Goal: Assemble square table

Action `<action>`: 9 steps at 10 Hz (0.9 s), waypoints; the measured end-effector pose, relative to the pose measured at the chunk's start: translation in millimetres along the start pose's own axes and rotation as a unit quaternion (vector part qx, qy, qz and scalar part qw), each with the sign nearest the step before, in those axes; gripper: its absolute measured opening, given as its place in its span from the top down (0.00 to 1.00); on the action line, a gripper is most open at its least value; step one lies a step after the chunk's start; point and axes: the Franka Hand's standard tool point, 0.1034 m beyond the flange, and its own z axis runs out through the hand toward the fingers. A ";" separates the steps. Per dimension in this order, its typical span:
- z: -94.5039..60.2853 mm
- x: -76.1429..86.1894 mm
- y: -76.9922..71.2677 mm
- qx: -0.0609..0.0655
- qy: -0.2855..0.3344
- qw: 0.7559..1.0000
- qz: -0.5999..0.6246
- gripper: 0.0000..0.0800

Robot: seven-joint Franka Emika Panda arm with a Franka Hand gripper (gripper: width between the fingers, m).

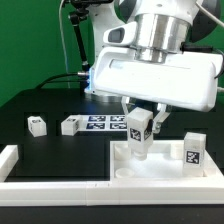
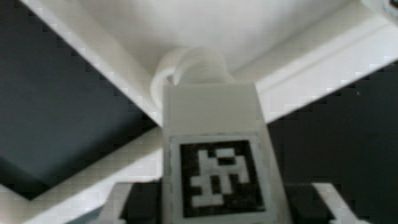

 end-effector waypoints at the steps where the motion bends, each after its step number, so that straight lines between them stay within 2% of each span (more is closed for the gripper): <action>1: -3.5 13.3 5.4 0.003 0.013 1.000 0.017 0.63; 2: -1.0 16.0 5.2 0.003 0.024 0.999 0.043 0.63; 4: 5.4 8.5 -0.6 0.001 0.036 0.998 0.051 0.63; 5: 15.9 2.4 -3.1 0.003 0.042 0.998 0.048 0.63; 6: 26.8 -6.6 -3.3 -0.004 0.040 0.999 0.036 0.63; 9: 26.3 -5.5 0.6 -0.003 0.037 0.999 0.018 0.63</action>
Offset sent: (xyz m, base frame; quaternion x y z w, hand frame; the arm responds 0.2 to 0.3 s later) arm -0.0030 -0.0043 -0.0051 -0.0165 0.0529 0.0379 0.9977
